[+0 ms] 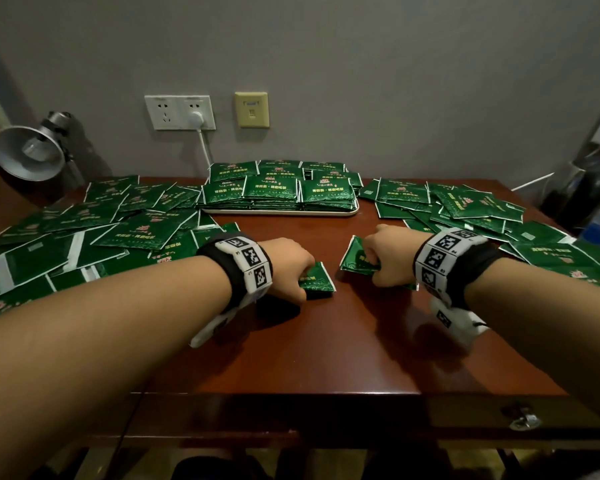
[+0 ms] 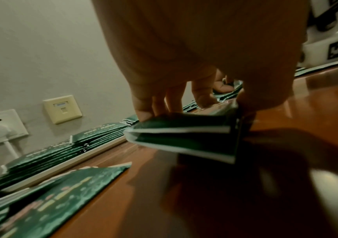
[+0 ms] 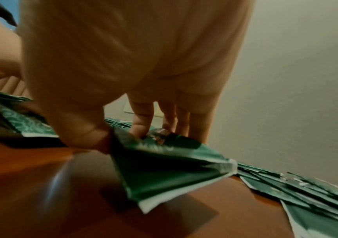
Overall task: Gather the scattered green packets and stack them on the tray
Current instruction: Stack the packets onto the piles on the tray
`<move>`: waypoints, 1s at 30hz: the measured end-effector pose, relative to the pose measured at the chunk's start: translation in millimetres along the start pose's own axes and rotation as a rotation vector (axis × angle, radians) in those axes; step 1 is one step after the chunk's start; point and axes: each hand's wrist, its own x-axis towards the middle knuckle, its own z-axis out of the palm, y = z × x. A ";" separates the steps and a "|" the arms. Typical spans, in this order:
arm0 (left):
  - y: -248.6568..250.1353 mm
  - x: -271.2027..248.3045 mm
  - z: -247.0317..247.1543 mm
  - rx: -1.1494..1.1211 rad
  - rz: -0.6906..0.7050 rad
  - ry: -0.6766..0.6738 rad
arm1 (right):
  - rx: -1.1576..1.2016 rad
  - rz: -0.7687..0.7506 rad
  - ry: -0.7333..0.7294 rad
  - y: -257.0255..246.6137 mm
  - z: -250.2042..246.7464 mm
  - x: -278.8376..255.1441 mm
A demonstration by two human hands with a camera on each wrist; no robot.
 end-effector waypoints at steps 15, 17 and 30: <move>-114.0 53.4 -69.7 -0.069 -0.154 0.246 | 0.048 -0.036 0.182 44.8 -76.4 90.3; -136.2 74.2 -77.4 -0.077 -0.185 0.269 | 0.061 -0.033 0.206 53.7 -87.3 115.7; -219.4 207.0 -78.7 -0.023 -0.193 0.135 | 0.043 -0.093 0.136 80.2 -99.7 254.3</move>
